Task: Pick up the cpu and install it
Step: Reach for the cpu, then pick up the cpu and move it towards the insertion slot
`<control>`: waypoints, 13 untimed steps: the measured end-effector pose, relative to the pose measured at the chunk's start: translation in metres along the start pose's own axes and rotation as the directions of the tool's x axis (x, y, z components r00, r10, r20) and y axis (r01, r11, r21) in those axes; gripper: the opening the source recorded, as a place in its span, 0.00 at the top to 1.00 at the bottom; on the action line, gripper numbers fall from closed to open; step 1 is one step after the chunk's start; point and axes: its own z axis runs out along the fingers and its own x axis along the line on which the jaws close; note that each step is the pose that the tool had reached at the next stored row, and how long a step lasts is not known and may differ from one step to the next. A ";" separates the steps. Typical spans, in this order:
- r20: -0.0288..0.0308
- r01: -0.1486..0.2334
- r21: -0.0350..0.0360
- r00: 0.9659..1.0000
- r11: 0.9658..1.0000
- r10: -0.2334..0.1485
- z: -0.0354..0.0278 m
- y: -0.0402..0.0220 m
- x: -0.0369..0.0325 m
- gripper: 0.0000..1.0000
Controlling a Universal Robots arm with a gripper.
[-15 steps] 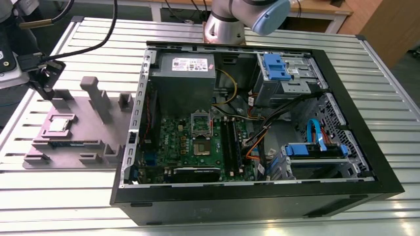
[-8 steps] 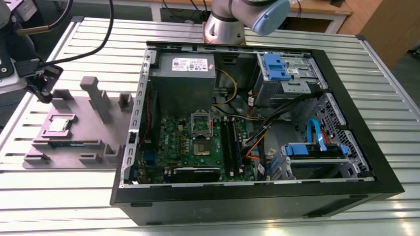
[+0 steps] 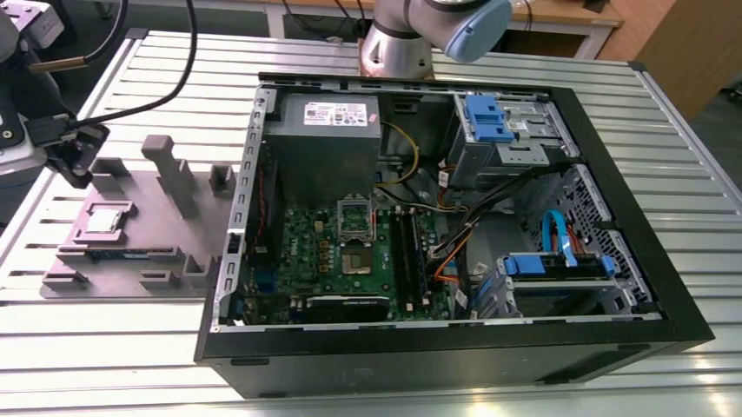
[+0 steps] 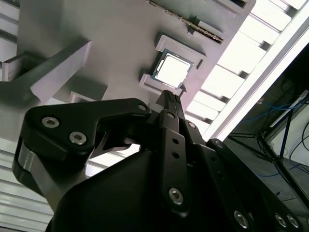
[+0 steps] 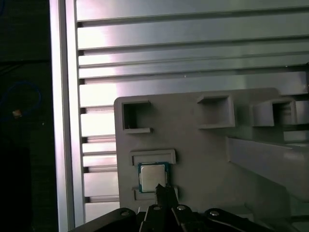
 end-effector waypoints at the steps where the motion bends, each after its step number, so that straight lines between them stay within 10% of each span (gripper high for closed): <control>1: 0.000 0.000 0.000 1.000 1.000 0.000 0.0015 -0.0002 0.0003 0.89; 13: 0.000 0.000 0.000 1.000 1.000 0.000 0.0092 -0.0007 0.0007 0.89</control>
